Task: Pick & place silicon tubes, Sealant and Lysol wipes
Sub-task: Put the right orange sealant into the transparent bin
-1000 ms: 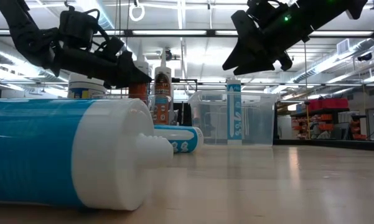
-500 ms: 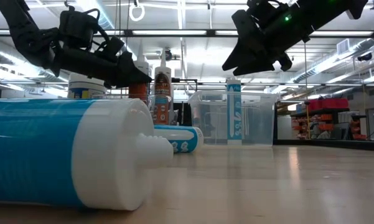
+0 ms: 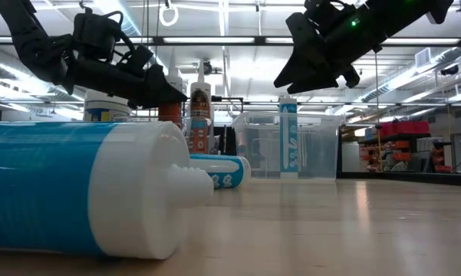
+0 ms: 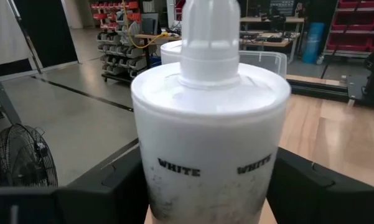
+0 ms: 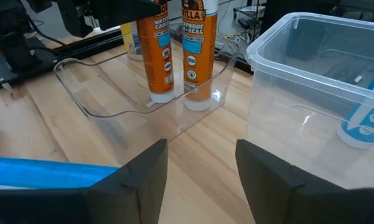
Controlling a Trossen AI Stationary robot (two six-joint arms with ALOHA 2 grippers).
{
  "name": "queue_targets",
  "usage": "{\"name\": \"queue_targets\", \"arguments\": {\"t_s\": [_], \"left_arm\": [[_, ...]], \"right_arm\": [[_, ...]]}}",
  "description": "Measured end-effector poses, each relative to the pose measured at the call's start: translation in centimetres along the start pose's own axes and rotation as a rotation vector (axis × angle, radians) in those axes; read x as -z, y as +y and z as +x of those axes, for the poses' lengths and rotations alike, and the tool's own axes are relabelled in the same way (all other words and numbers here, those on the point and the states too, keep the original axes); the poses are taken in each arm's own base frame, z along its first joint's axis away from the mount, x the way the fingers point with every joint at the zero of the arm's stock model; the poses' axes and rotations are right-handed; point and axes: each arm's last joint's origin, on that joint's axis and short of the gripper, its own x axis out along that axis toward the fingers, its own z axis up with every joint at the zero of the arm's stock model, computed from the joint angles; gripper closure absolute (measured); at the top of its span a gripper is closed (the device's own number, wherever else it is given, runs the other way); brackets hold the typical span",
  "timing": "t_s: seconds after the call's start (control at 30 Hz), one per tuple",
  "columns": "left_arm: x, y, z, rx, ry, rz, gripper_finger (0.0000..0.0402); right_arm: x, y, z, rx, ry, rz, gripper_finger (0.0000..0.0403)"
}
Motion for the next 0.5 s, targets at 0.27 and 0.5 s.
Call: {"name": "queue_targets", "arguments": {"t_s": [0.27,0.5], "left_arm": [[-0.05,-0.01,-0.01,0.0,-0.004,0.02,0.0108],[-0.05,0.05,-0.01,-0.018,-0.004,0.02,0.0068]], "right_arm": [[0.01,0.0,0.0,-0.001,0.0,-0.008,0.0209],[0.0,0.0,0.0,-0.001,0.0,-0.022,0.0209]]}}
